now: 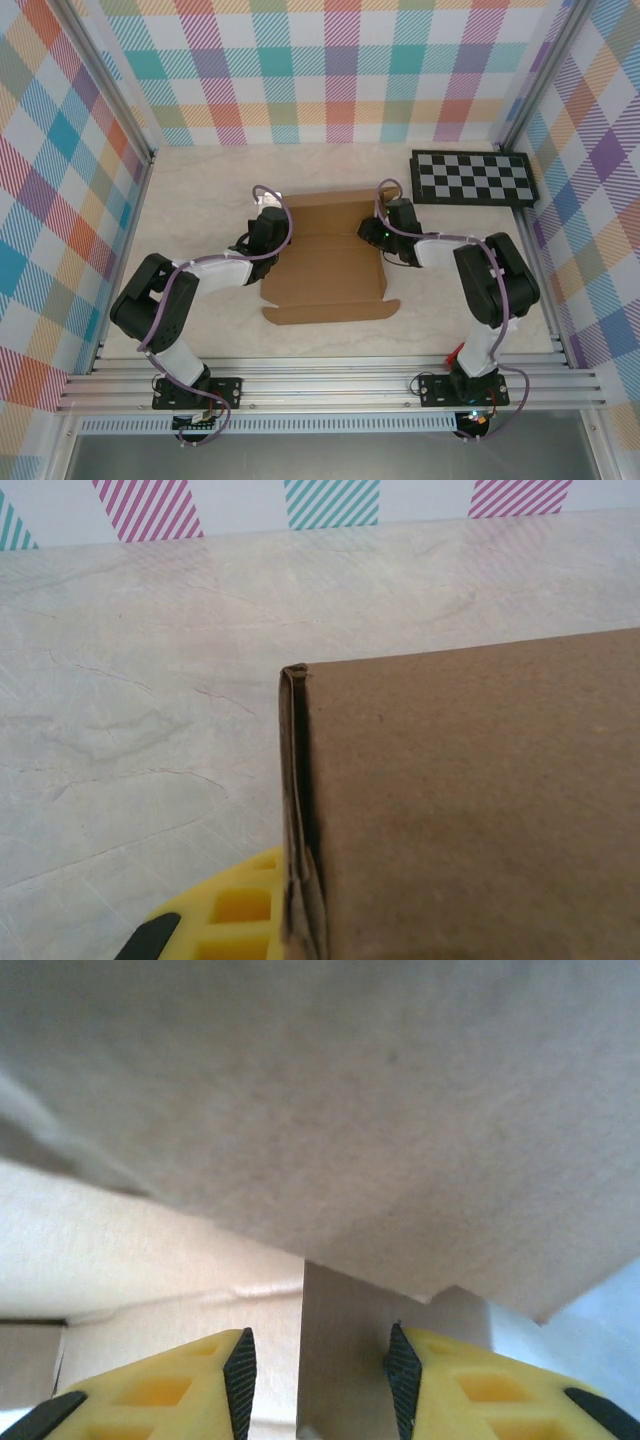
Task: Fold the paper box
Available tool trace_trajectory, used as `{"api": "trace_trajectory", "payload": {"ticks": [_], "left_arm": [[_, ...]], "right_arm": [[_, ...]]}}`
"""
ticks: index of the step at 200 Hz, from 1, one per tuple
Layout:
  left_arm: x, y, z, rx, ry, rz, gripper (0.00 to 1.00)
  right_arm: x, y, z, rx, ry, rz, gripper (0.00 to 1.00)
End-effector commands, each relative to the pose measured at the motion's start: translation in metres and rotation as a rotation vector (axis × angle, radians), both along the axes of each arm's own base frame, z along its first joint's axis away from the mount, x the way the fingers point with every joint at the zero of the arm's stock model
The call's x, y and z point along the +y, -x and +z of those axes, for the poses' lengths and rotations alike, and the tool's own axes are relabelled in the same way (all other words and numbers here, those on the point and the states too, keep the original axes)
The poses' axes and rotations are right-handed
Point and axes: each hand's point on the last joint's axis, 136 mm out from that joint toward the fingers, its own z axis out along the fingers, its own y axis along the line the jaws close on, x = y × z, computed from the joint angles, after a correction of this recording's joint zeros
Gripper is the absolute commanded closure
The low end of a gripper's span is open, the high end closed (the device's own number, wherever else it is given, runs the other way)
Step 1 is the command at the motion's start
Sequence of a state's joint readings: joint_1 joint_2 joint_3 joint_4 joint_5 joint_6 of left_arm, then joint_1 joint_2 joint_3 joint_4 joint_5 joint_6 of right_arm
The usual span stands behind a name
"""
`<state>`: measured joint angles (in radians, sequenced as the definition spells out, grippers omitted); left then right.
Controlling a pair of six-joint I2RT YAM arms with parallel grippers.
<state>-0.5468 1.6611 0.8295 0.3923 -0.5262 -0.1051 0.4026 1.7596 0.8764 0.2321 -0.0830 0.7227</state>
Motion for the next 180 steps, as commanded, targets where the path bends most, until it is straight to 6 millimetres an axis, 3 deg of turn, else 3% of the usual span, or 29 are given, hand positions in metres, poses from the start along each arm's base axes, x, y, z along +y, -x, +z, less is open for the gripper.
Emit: {"api": "trace_trajectory", "payload": {"ticks": [1,56,73,100,129,152,180], "left_arm": [[0.009,0.009,-0.02,0.071,-0.028,0.011,1.0],[0.016,0.007,-0.021,0.07,-0.039,0.011,1.0],[0.015,0.006,-0.019,0.067,-0.046,-0.007,1.0],[0.01,0.005,-0.016,0.055,-0.059,-0.062,1.0],[0.004,0.007,-0.013,0.037,-0.042,-0.111,1.0],[0.0,0.006,-0.01,0.033,-0.028,-0.132,1.0],[-0.007,0.003,-0.008,0.03,-0.01,-0.158,1.0]], "right_arm": [[-0.008,0.023,0.02,0.014,0.035,0.083,0.56],[-0.057,0.052,0.066,-0.043,0.123,0.141,0.45],[-0.084,0.051,0.093,-0.107,0.182,0.135,0.44],[-0.121,0.025,0.141,-0.245,0.33,0.133,0.44],[-0.15,-0.021,0.168,-0.324,0.388,0.127,0.45],[-0.167,-0.058,0.158,-0.309,0.365,0.168,0.46],[-0.139,-0.075,0.139,-0.346,0.299,0.399,0.47]]}}
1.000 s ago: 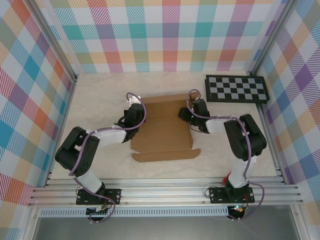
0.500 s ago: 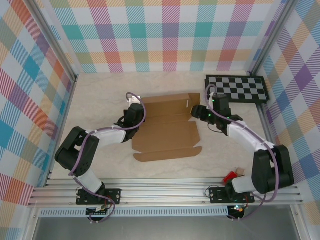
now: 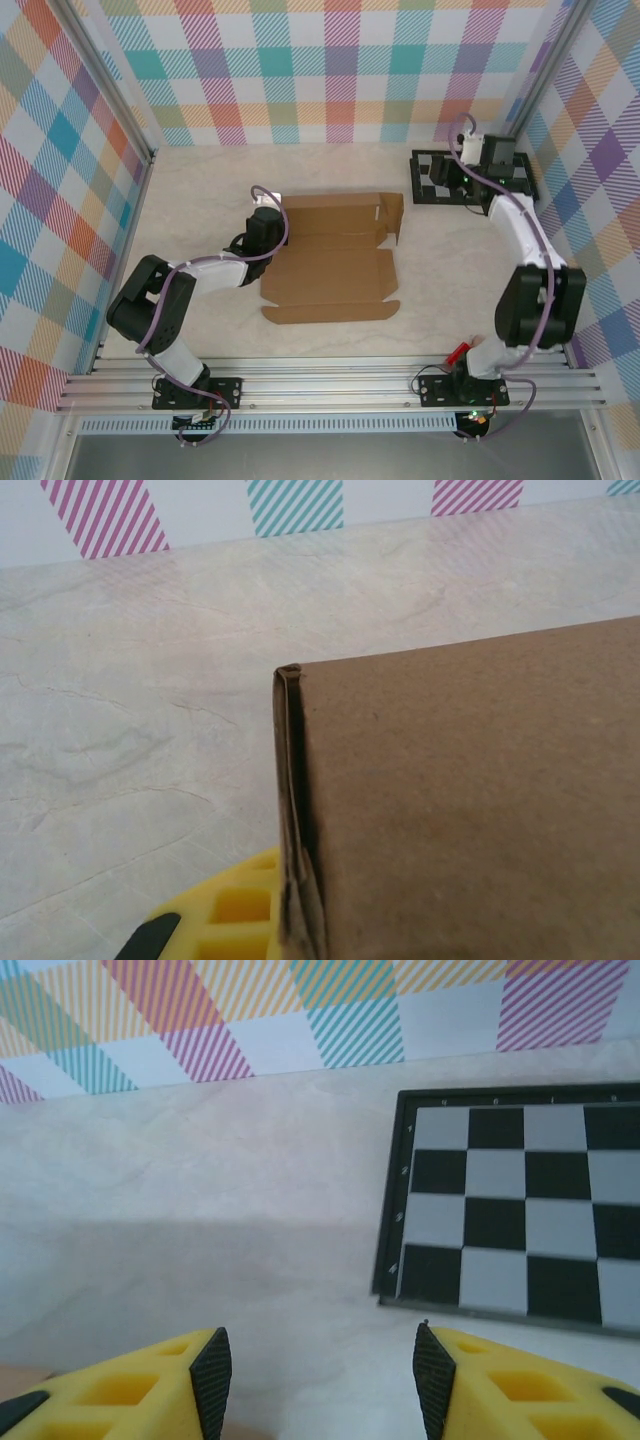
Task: Fold the paper box
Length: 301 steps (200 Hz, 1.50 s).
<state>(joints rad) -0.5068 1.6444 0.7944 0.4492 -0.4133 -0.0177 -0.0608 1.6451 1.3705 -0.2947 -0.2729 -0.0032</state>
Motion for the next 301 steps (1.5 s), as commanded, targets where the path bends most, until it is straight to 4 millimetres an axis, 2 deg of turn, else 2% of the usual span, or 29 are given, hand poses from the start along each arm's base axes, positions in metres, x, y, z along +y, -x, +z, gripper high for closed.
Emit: {"api": "trace_trajectory", "payload": {"ticks": [1,16,56,81,119,148,175,221,260,301], "left_arm": [[-0.007,0.005,-0.008,0.037,0.002,-0.062,1.0],[-0.009,0.005,-0.007,0.034,0.009,-0.069,1.0],[-0.011,0.004,-0.004,0.027,0.012,-0.083,1.0],[-0.01,0.005,-0.005,0.029,0.017,-0.078,1.0],[-0.004,0.002,-0.005,0.044,0.027,-0.031,1.0],[0.003,0.001,-0.007,0.057,0.039,0.01,1.0],[0.006,0.002,-0.008,0.063,0.04,0.025,1.0],[0.012,0.003,-0.011,0.069,0.031,0.037,1.0],[0.019,0.003,-0.014,0.079,0.029,0.056,1.0],[0.017,0.002,-0.012,0.077,0.047,0.035,1.0]], "right_arm": [[0.033,0.002,-0.029,0.042,-0.015,0.272,0.47],[0.048,0.006,-0.04,0.045,-0.043,0.373,0.48],[0.057,0.019,-0.084,0.148,-0.04,0.453,0.49],[0.073,0.034,-0.098,0.168,-0.04,0.535,0.49],[0.106,0.059,-0.103,0.191,-0.075,0.679,0.49],[0.115,0.074,-0.109,0.217,-0.116,0.714,0.49],[0.115,0.087,-0.113,0.228,-0.116,0.71,0.49],[0.091,0.099,-0.117,0.221,-0.087,0.641,0.48],[0.094,0.125,-0.112,0.149,-0.037,0.716,0.45],[0.105,0.142,-0.091,0.026,-0.052,0.819,0.41]]}}
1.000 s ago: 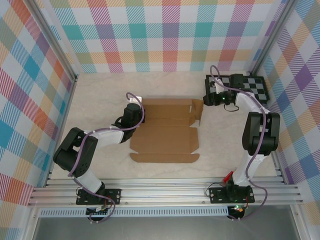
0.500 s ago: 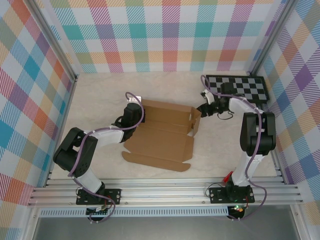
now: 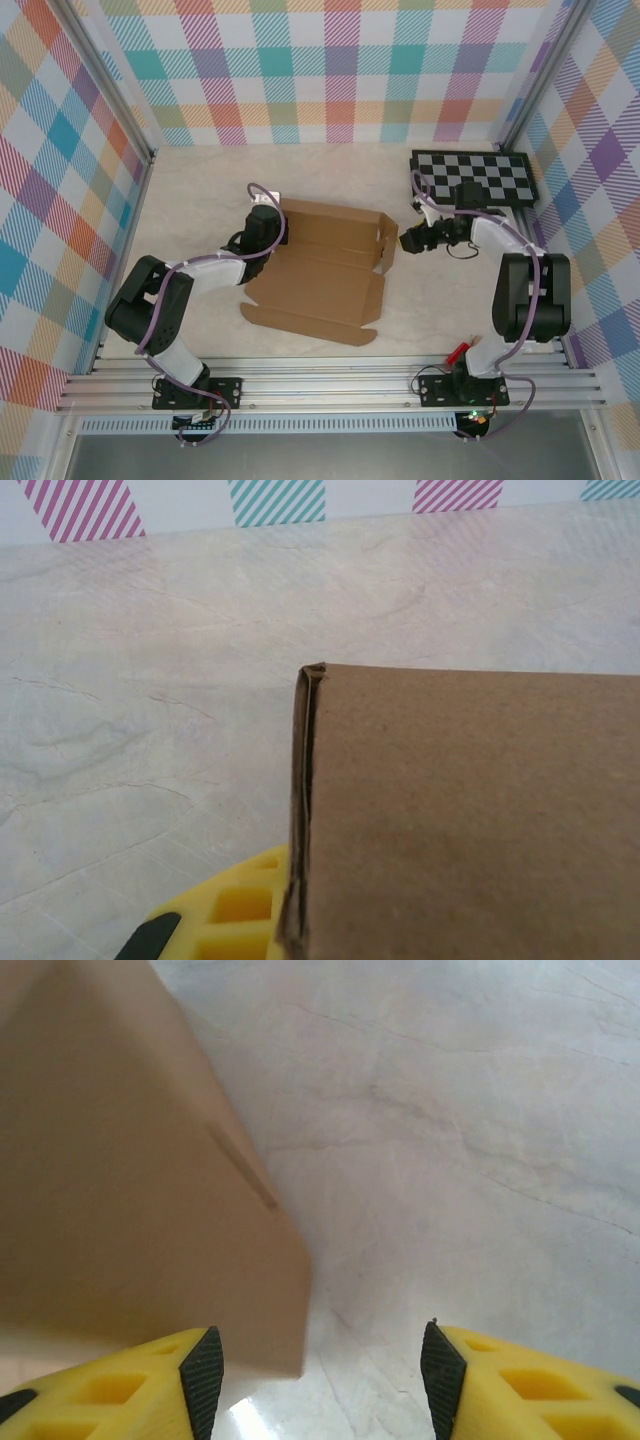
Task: Fold the paper box
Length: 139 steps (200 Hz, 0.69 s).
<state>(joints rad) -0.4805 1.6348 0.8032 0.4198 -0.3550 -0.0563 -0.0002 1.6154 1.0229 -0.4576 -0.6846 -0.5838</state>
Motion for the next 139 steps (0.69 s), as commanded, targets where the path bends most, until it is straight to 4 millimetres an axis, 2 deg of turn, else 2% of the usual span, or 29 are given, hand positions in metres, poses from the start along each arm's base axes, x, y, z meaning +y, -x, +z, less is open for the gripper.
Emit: {"api": "trace_trajectory", "payload": {"ticks": [1,35,63,77,107,121,139], "left_arm": [[0.015,0.004,-0.012,0.054,-0.007,0.041,1.0],[0.011,0.003,-0.009,0.047,0.012,0.026,1.0],[0.007,0.004,-0.007,0.045,0.016,-0.003,1.0],[0.006,0.005,-0.008,0.049,0.008,-0.015,1.0],[0.005,0.005,-0.006,0.05,-0.011,-0.04,1.0],[0.002,0.004,-0.003,0.044,-0.009,-0.059,1.0],[-0.007,0.003,0.004,0.014,0.011,-0.114,1.0]], "right_arm": [[0.017,0.013,0.023,-0.093,-0.092,0.126,0.41],[0.035,0.024,0.033,-0.098,-0.149,0.217,0.39],[0.034,0.016,0.042,-0.115,-0.154,0.199,0.4],[0.02,0.006,0.055,-0.165,-0.151,0.138,0.4],[-0.017,-0.014,0.094,-0.31,-0.174,0.043,0.39],[-0.024,-0.02,0.092,-0.354,-0.088,0.084,0.38],[-0.033,-0.024,0.08,-0.364,-0.01,0.155,0.38]]}}
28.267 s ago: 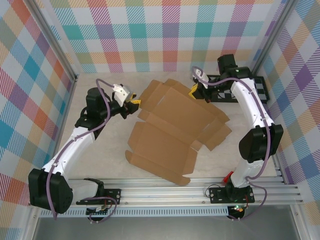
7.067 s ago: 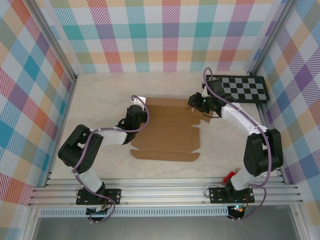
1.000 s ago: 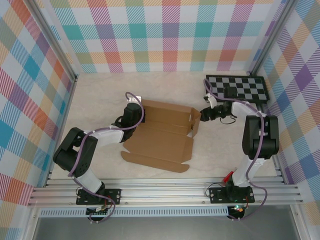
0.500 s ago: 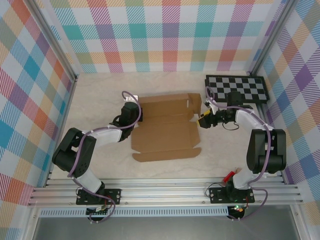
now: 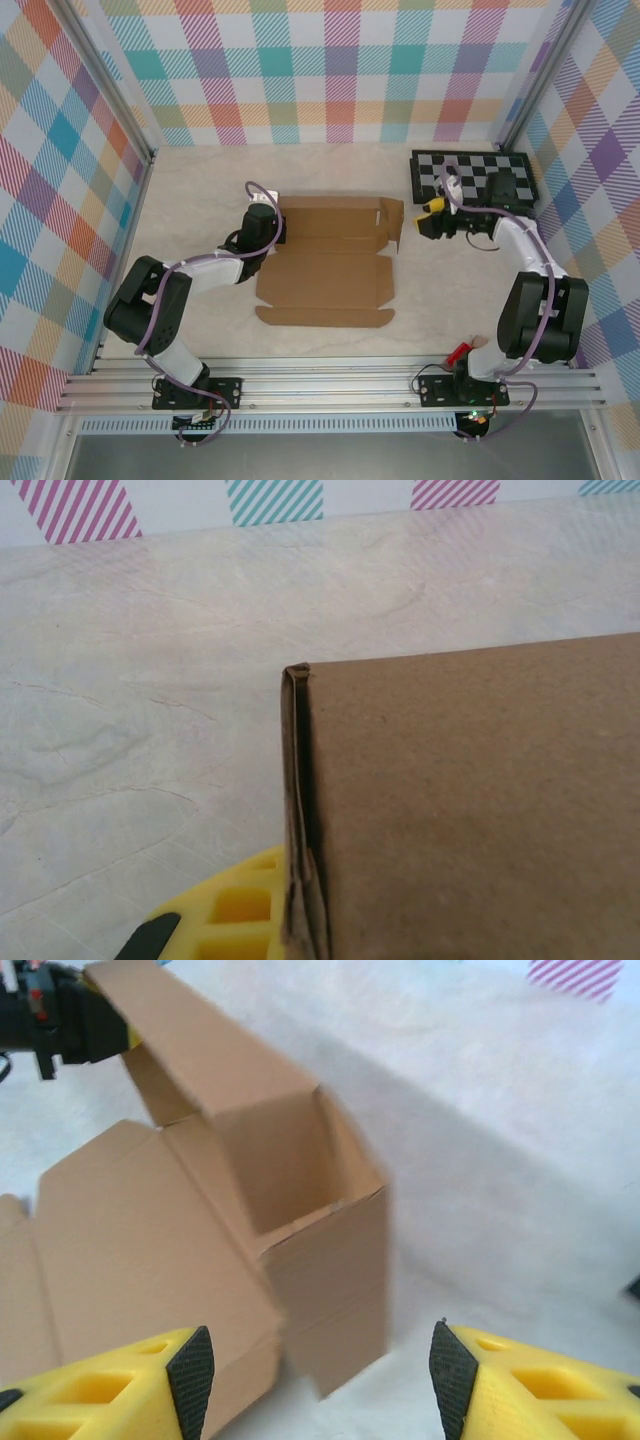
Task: Fold the paper box
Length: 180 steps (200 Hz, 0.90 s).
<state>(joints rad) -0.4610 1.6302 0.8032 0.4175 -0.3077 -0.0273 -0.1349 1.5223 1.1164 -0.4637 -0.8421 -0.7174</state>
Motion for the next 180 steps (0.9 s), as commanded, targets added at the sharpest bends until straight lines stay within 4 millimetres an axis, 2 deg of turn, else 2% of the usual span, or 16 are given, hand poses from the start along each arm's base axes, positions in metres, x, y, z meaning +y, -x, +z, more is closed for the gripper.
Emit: {"api": "trace_trajectory", "payload": {"ticks": [1,14,34,59,84,104,138,157,180], "left_arm": [[-0.008,0.005,0.004,0.009,0.016,-0.081,1.0],[-0.015,0.004,0.012,-0.019,0.04,-0.12,1.0],[-0.022,0.003,0.022,-0.05,0.06,-0.164,1.0],[-0.028,0.003,0.026,-0.063,0.064,-0.201,1.0],[-0.03,0.003,0.026,-0.066,0.068,-0.209,1.0],[-0.029,0.0,0.027,-0.071,0.074,-0.196,1.0],[-0.03,0.0,0.028,-0.077,0.1,-0.192,1.0],[-0.029,0.0,0.026,-0.071,0.116,-0.183,1.0],[-0.017,-0.002,0.024,-0.054,0.13,-0.093,1.0]], "right_arm": [[-0.002,-0.003,0.0,-0.086,0.081,0.123,0.38],[-0.001,-0.004,-0.002,-0.108,0.073,0.177,0.39],[0.015,0.015,-0.006,-0.2,0.065,0.336,0.4],[0.02,0.021,-0.025,-0.206,0.11,0.349,0.38],[0.031,0.034,-0.027,-0.241,0.077,0.398,0.35],[0.044,0.042,-0.038,-0.211,0.118,0.449,0.35],[0.06,0.049,-0.04,-0.166,0.086,0.486,0.35],[0.071,0.053,-0.034,-0.146,0.048,0.506,0.36],[0.079,0.051,-0.026,-0.094,0.016,0.478,0.43]]}}
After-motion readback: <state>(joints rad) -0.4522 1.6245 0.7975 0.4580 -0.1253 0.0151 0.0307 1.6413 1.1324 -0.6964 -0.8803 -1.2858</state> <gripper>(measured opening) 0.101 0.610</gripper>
